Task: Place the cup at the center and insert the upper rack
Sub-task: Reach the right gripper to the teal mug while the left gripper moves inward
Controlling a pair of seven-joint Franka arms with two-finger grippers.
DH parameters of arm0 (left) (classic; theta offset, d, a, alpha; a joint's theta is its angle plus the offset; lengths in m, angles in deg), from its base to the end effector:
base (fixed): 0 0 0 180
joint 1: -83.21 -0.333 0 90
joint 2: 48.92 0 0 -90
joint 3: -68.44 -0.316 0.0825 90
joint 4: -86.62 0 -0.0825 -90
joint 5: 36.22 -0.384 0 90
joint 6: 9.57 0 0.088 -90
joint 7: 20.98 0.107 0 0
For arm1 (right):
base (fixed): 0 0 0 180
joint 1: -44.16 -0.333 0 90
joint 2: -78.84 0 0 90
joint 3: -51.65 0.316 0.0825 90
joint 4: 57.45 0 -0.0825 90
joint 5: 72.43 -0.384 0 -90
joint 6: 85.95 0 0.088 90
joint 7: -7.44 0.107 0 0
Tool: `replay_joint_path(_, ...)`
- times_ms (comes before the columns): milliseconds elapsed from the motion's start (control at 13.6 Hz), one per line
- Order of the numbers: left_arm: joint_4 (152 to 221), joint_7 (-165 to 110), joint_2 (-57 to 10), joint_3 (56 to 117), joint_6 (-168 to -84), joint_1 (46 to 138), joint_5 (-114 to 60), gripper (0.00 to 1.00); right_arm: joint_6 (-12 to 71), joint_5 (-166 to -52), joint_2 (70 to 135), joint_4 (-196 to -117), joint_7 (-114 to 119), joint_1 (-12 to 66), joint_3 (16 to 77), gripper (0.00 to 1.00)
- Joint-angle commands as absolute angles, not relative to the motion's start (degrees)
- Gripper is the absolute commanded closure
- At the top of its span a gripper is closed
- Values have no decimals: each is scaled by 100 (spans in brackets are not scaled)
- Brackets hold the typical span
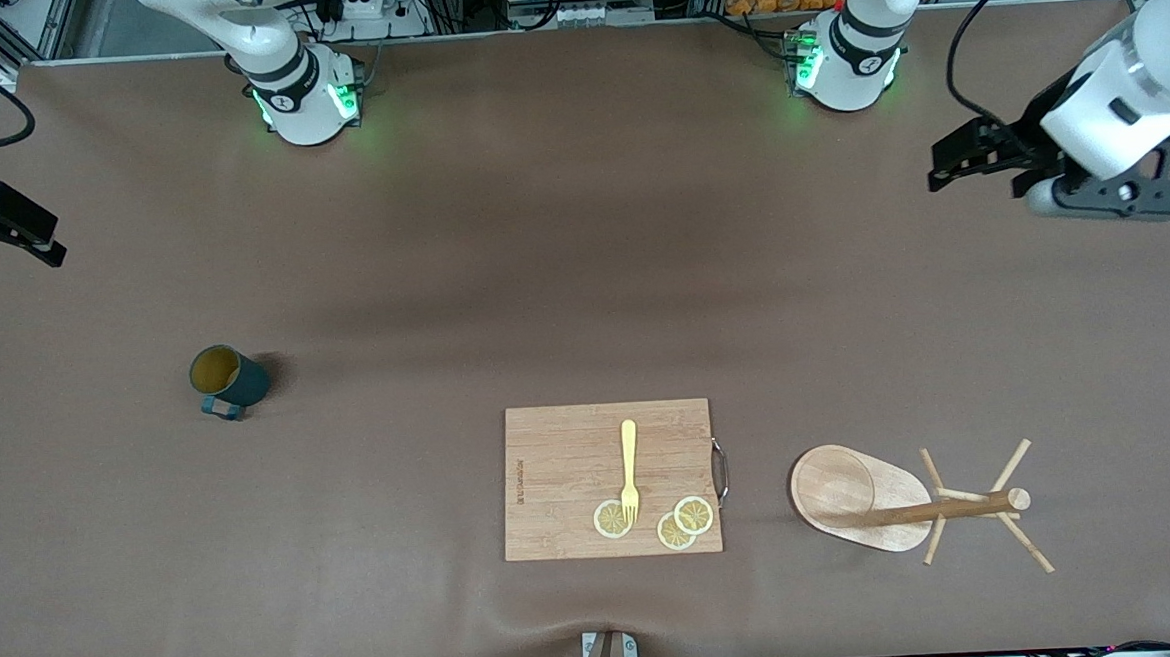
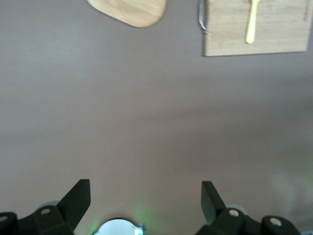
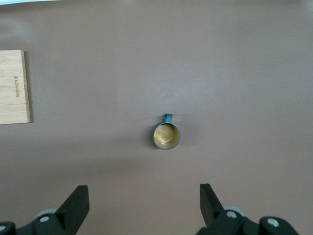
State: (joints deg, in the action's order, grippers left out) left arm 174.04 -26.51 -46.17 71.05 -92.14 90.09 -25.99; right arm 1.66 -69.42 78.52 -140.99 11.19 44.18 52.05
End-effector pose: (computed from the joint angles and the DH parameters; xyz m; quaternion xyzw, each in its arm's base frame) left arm 0.5439 -0.1114 0.6103 0.9929 -0.0400 -0.0772 0.0807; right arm 0.5482 -0.0022 0.6769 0.9984 -0.0315 0.0392 0.0248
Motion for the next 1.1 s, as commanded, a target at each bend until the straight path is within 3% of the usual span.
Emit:
replay_joint_path(0, 17354, -2642, -4287, 7352, -9140, 9024, -2252, 0, 97, -6996, 7875, -14033, 1149, 4442, 5235, 0)
replay_joint_path(367, 17390, -2686, -4023, 7758, -9140, 9016, -2129, 0, 141, -6988, 7927, -14015, 1131, 4399, 5244, 0)
replay_joint_path(1027, 17302, -3266, -3540, 7758, -9596, 9226, -2031, 0, 290, -6952, 8489, -13989, 1061, 4451, 5262, 0)
